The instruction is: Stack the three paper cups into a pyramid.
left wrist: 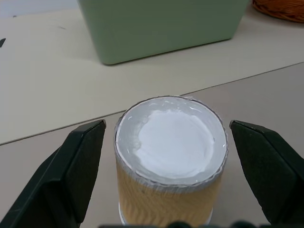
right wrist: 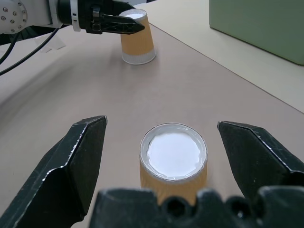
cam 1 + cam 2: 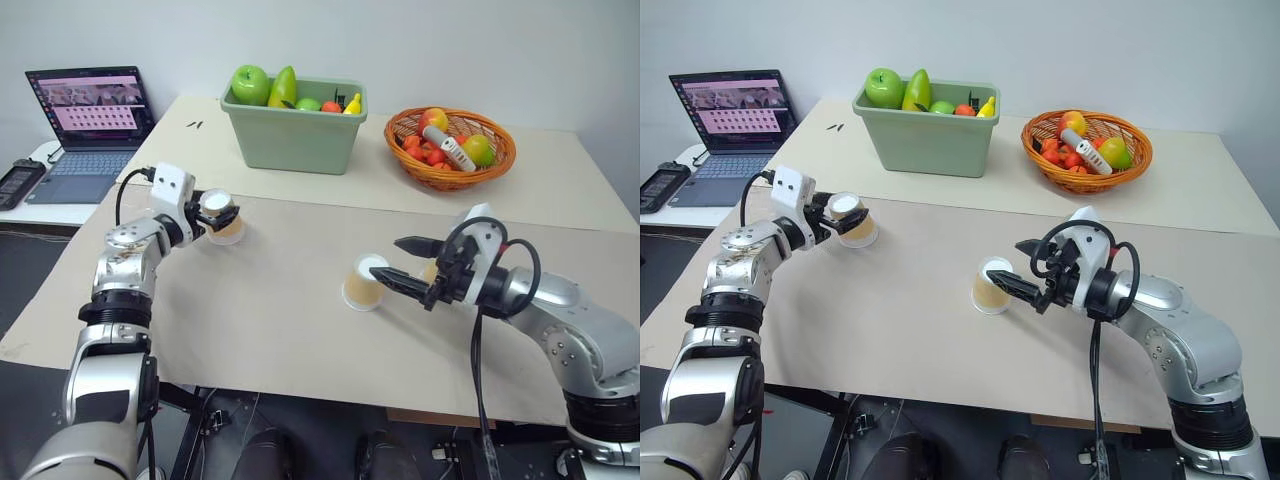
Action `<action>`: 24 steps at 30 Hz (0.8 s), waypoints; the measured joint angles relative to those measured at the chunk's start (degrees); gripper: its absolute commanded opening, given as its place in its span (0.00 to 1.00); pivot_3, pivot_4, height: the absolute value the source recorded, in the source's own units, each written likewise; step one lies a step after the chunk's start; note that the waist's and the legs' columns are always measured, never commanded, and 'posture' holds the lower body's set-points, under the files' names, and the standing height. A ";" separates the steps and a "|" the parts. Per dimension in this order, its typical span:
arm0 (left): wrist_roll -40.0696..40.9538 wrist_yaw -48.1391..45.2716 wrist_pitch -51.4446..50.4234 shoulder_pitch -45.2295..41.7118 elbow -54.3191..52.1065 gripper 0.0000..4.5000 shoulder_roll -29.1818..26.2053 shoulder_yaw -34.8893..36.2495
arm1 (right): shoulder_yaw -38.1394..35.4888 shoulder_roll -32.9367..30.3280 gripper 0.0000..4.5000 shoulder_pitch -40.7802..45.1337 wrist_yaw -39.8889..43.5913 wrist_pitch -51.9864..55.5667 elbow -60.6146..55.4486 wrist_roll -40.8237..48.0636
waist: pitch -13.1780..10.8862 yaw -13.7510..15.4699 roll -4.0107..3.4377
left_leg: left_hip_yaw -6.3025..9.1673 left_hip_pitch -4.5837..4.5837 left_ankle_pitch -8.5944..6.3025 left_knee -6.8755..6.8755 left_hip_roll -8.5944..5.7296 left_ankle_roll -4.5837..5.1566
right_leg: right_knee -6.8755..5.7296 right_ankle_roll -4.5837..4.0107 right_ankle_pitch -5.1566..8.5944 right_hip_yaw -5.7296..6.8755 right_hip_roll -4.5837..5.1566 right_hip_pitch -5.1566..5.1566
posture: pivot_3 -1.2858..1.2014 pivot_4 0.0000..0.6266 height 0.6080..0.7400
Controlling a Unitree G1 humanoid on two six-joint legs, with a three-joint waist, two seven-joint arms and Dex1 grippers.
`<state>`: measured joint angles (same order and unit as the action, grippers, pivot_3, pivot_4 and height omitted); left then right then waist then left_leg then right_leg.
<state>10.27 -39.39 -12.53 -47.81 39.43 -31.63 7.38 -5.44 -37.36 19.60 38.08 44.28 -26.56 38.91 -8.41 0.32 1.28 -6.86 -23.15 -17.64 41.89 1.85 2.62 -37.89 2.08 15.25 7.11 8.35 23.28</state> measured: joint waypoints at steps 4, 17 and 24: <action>-0.17 -0.11 0.15 -0.68 0.75 0.84 0.02 -0.02 | 0.00 0.18 0.98 0.00 -0.24 -0.25 0.00 -0.46 | 0.00 0.04 0.00 | 0.00 0.00 0.00 0.00 0.00 0.00 | 0.00 0.00 0.00 0.00 0.00 0.00 | 0.52 0.24 1.00; 0.16 -1.80 -0.20 -1.35 0.59 0.53 0.81 -0.18 | -0.02 0.24 0.98 0.00 -0.93 -0.35 0.11 -1.13 | 0.00 0.08 0.00 | 0.01 -0.02 0.00 0.00 0.00 0.00 | 0.00 0.00 0.00 0.01 0.00 0.00 | 0.52 0.24 1.00; 7.41 -13.07 -7.31 1.62 -20.72 0.53 6.70 -6.45 | -0.09 0.21 0.98 0.24 -0.78 -0.35 0.26 -1.63 | -0.03 0.32 0.05 | 0.03 -0.04 0.00 0.02 -0.04 0.01 | 0.14 0.06 -0.04 -0.01 0.02 -0.07 | 0.52 0.24 1.00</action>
<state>17.69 -52.47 -19.84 -46.19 18.71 -24.93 0.93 -5.53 -37.15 19.84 37.30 43.93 -26.30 37.28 -8.44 0.64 1.32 -6.82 -23.19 -17.64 41.91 1.82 2.63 -37.74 2.14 15.21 7.10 8.37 23.21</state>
